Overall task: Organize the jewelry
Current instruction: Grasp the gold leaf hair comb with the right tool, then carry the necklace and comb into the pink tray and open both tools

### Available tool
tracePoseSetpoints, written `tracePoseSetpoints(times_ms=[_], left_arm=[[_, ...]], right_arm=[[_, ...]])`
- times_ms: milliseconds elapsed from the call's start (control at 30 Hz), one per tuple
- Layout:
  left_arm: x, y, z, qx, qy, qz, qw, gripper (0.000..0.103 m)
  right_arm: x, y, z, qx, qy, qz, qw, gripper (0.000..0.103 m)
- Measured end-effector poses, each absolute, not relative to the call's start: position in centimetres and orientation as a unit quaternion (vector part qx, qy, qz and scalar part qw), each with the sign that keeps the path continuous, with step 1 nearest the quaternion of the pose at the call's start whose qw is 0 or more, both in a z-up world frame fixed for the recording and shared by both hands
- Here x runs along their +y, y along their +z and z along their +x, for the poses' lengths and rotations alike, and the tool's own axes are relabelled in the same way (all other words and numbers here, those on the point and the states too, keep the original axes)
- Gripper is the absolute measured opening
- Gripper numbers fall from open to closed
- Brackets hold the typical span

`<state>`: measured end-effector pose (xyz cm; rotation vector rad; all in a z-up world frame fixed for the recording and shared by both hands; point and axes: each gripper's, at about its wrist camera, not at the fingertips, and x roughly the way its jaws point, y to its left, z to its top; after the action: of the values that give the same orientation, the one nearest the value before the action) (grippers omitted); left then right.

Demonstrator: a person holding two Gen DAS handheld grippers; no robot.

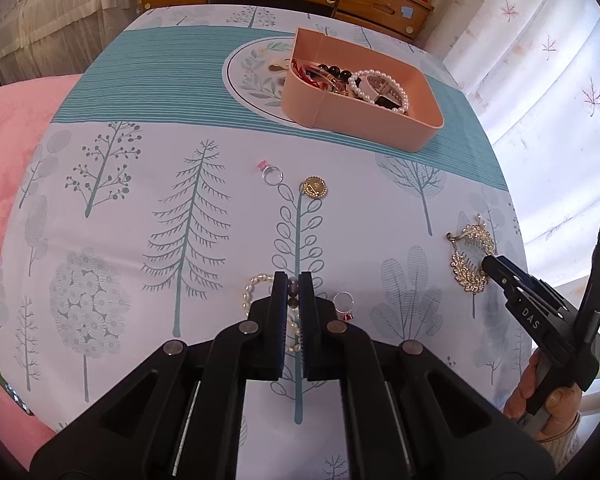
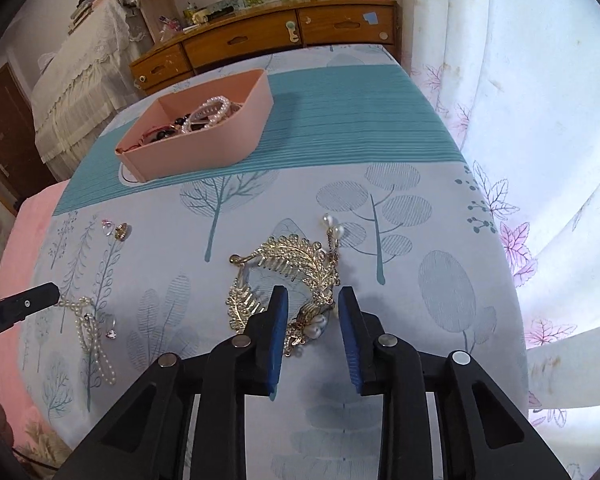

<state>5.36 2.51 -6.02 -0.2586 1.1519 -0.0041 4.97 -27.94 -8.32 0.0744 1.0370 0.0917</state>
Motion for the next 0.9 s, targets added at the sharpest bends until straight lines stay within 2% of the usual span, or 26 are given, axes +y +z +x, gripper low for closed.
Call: tracePoseSetpoints(times_ms=[267,333,500,667,833,900], left_arm=[[2.3,-6.5,5.5,0.548,-0.010,-0.120,0.828,0.003],[2.3,-6.4,5.5,0.547,-0.011,-0.121,0.828,0.003],[2.2,-6.0,5.4,0.541,-0.014,-0.117,0.833,0.003],[2.3,-4.8,5.6,0.537,-0.021,-0.117,0.835,0.003],[2.1,-1.8,6.2,0.512,-0.033,-0.110,0.851,0.003],[2.0,-0.3,6.8,0.502,-0.039,-0.106,0.858,0.003]], right_arm=[[-27.5,-9.3,6.2,0.509,0.033,0.021,0.860,0.025],[-27.3,-9.4,6.4,0.509,0.039,0.019,0.860,0.017],[-27.1,-9.1,6.2,0.503,0.055,0.026,0.862,0.016],[-27.0,-7.2,5.2,0.481,0.070,0.040,0.873,0.014],[-26.0,-4.1,4.6,0.451,0.094,0.037,0.887,0.005],[-25.3,-2.9,4.5,0.441,0.101,0.027,0.891,0.005]])
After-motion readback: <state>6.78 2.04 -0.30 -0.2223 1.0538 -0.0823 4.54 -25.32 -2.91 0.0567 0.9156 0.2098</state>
